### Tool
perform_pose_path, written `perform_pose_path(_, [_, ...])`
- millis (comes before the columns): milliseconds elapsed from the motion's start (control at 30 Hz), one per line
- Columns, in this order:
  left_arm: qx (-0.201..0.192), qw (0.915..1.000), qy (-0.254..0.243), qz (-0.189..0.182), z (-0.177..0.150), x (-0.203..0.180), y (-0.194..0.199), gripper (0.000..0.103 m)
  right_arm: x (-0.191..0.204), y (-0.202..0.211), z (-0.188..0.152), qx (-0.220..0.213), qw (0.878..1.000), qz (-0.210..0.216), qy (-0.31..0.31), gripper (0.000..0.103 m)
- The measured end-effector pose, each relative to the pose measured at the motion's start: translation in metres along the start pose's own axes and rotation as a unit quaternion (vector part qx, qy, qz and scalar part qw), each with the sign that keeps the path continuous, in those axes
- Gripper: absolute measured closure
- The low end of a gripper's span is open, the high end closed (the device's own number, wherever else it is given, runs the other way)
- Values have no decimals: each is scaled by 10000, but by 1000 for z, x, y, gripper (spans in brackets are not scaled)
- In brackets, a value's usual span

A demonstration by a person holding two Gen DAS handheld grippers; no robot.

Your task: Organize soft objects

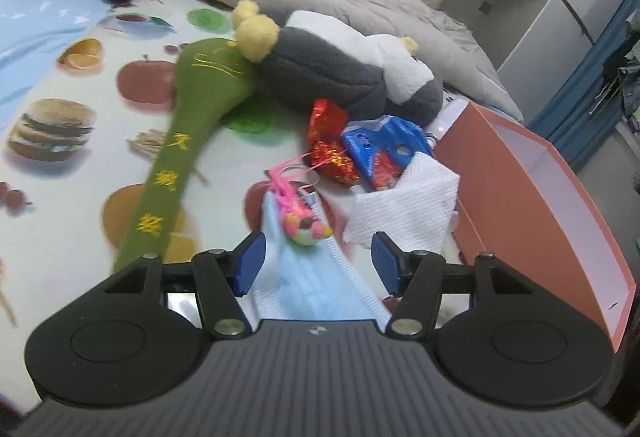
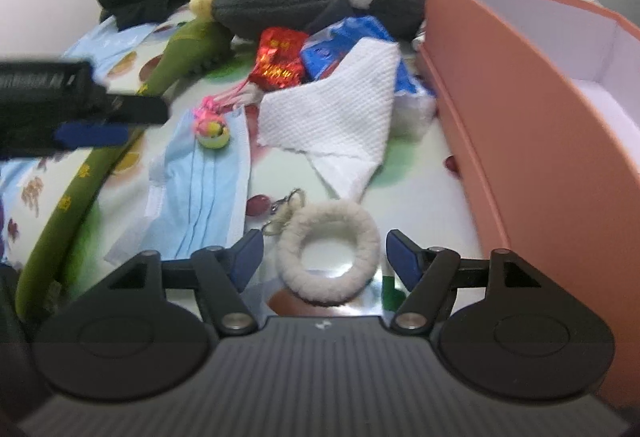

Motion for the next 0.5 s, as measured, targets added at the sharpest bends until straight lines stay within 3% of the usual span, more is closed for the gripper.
perform_pose_path(200, [122, 9998, -43, 153, 2, -10, -31, 39, 8, -7, -4, 6, 9992, 8, 396, 44])
perform_pose_path(367, [186, 9987, -135, 446, 1, -11, -54, 40, 5, -5, -3, -28, 9994, 44, 344, 75])
perform_pose_path(500, [178, 9967, -305, 728, 0, -11, -65, 41, 1, -3, -3, -46, 9997, 50, 237, 82])
Point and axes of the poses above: each gripper's, at about its wrist camera, not at the fingertips, and y roughly against the way its jaws point, x to its left, z to its top, the point moved 4 cm from there along -y, roughly the way its jaws point, and after that the axes turned 8 degrees about -x, right-handed, at the moved point
